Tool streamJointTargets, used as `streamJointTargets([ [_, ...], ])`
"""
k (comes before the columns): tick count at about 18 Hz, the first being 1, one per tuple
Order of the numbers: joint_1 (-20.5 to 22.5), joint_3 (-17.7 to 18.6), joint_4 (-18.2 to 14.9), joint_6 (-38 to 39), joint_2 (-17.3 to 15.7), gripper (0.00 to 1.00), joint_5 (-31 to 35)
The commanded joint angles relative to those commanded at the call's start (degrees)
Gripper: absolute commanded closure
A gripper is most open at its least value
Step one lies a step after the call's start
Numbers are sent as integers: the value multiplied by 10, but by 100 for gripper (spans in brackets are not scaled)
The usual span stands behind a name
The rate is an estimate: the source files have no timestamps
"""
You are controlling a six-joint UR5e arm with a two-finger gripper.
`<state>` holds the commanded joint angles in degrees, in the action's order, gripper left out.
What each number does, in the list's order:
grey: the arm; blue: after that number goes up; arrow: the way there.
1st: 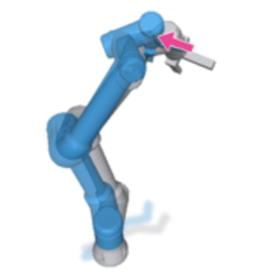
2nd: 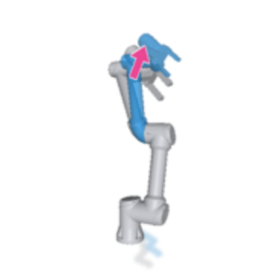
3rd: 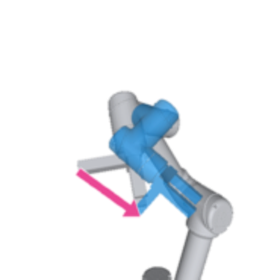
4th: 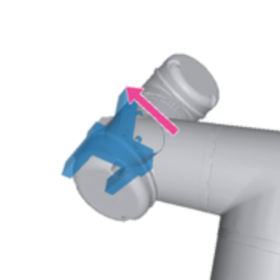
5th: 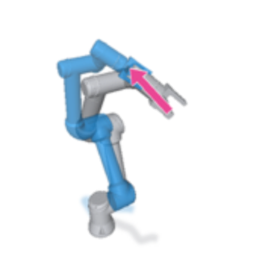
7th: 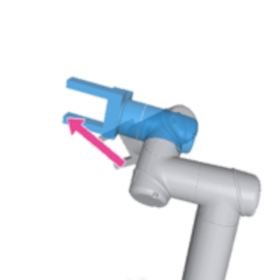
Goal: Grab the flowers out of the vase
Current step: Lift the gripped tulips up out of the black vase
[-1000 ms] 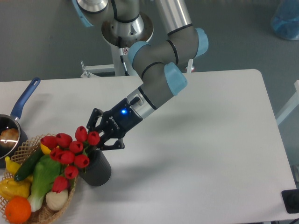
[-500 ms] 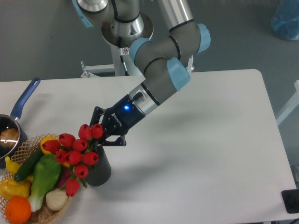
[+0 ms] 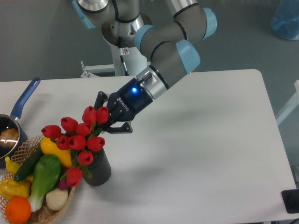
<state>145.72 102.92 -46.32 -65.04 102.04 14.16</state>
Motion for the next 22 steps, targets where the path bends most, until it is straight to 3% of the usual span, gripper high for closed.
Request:
streamJointTargets([
  [16, 36, -18, -2, 26, -31, 100, -102],
  [22, 68, -32, -2, 38, -31, 100, -120],
])
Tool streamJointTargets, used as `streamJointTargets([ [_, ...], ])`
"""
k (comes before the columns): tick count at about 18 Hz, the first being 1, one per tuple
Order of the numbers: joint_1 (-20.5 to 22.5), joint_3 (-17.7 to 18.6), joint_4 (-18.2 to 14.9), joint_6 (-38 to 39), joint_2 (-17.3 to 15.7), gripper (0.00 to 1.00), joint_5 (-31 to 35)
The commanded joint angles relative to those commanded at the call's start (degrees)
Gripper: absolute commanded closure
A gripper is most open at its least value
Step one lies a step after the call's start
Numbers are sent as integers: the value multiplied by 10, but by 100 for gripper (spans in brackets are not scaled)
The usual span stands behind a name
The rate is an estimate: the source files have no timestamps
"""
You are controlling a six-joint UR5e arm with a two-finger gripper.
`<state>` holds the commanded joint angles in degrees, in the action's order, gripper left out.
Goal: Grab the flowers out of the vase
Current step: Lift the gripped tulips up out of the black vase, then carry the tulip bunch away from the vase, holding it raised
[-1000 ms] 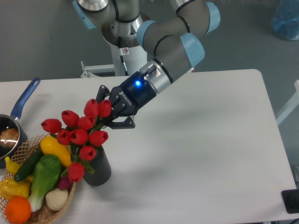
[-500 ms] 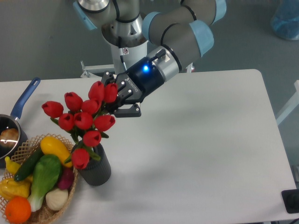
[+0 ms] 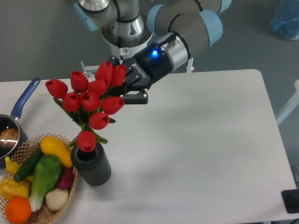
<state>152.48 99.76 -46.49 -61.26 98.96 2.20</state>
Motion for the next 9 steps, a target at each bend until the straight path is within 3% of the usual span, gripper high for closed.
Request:
streamJointTargets([
  [7, 77, -4, 2, -7, 4, 100, 21],
  [9, 98, -4, 3, -8, 3, 100, 88],
])
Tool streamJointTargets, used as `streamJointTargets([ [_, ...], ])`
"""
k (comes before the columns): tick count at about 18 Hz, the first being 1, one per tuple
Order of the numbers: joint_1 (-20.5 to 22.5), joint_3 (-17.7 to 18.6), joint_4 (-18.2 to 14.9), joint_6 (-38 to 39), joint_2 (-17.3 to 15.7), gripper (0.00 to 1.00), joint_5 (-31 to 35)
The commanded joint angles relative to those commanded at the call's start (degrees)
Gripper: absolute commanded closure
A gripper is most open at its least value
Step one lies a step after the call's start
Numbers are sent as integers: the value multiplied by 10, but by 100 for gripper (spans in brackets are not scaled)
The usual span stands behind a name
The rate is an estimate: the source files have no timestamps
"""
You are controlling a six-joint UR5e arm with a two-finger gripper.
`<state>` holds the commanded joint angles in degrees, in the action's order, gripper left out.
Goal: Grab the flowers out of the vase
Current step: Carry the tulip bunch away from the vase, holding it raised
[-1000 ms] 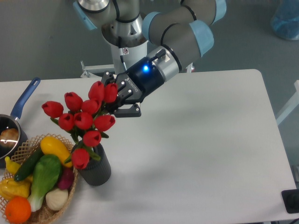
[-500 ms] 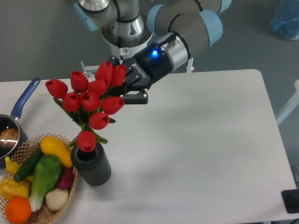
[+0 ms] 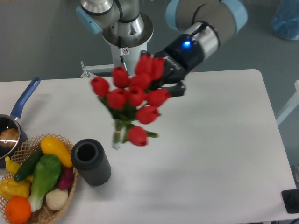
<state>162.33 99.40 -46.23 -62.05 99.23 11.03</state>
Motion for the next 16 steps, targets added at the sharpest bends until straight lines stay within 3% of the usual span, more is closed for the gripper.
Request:
streamJointTargets([
  [2, 9, 2, -1, -1, -3, 100, 77],
  [5, 26, 2, -1, -11, -4, 100, 127],
  [9, 33, 7, -5, -109, -4, 100, 284],
  [12, 33, 26, -8, -131, -14, 100, 366],
  [16, 27, 1, -30, -130, -7, 100, 434],
])
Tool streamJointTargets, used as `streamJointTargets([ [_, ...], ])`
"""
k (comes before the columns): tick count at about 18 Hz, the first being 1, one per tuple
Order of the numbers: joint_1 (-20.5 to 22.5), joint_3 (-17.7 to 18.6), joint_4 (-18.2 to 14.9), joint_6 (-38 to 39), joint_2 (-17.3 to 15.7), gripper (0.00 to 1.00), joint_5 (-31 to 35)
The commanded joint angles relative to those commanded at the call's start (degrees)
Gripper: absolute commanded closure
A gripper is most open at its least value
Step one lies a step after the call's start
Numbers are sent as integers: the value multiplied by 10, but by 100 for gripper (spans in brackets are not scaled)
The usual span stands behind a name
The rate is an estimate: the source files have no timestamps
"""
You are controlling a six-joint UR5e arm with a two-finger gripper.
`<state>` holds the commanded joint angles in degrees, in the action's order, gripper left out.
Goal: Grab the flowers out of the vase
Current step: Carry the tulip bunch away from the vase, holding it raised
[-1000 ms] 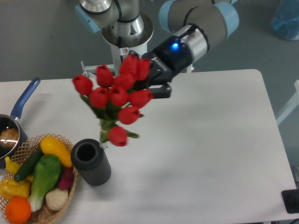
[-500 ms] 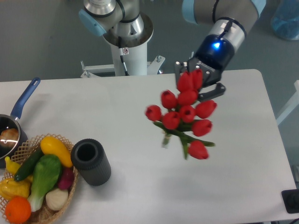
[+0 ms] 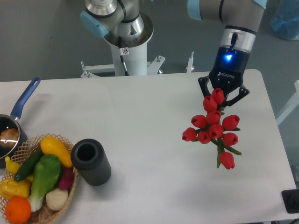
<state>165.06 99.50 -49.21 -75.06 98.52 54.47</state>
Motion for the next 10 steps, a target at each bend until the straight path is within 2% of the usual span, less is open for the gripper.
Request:
streamJointTargets([
  [1, -1, -15, -15, 0, 4, 100, 29],
  [3, -24, -60, -65, -1, 26, 100, 80],
  [6, -60, -134, -124, -1, 74, 100, 165],
  [8, -80, -158, -139, -1, 93, 100, 215],
  [10, -87, -158, -139, -2, 98, 100, 257],
])
